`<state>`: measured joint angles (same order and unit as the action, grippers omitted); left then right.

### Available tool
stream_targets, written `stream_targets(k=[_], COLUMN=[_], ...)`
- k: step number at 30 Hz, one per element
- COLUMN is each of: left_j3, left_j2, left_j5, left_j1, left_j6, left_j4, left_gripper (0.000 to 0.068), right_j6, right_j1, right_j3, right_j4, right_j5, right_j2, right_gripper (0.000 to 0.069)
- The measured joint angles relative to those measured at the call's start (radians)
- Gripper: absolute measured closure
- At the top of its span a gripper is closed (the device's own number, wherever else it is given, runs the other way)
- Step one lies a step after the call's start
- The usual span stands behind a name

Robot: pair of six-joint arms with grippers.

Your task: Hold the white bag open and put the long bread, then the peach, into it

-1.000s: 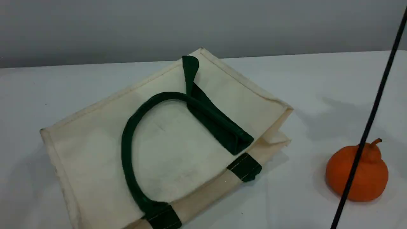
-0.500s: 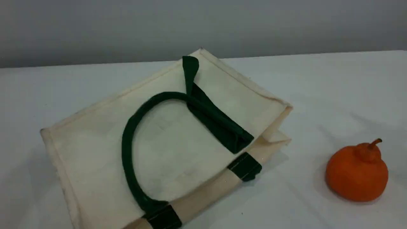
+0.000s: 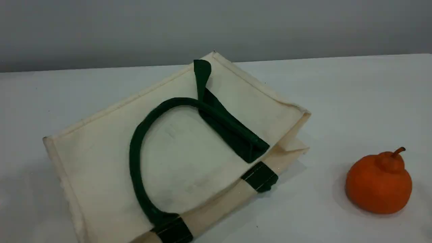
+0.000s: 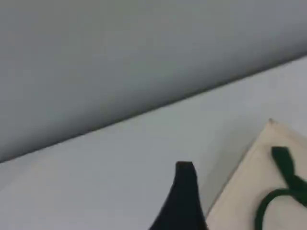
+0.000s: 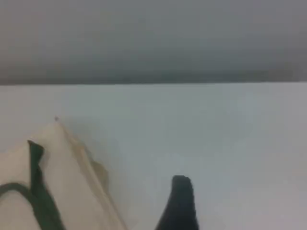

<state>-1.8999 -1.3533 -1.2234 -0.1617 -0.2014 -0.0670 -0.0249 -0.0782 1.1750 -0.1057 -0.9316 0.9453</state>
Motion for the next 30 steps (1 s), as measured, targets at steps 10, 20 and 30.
stream_targets(k=[10,20,30], left_j3=[0.306,0.709,1.070], left_j2=[0.335,0.766,1.121], left_j5=[0.001,0.001,0.001], left_j1=[0.000,0.000,0.000], left_j6=[0.006,0.131,0.144], left_j4=[0.011,0.009,0.013], left_gripper=[0.0105,0.0104,0.0104], right_j6=[0.003,0.003,0.008], right_j1=[-0.001,-0.002,-0.002], right_j3=[-0.001,-0.070,-0.307], right_j4=[0.005,-0.062,-0.020], right_j5=[-0.185,-0.284,-0.291], right_j2=[-0.286,-0.569,-0.798], right_gripper=[0.0130,0.0131,0.0131])
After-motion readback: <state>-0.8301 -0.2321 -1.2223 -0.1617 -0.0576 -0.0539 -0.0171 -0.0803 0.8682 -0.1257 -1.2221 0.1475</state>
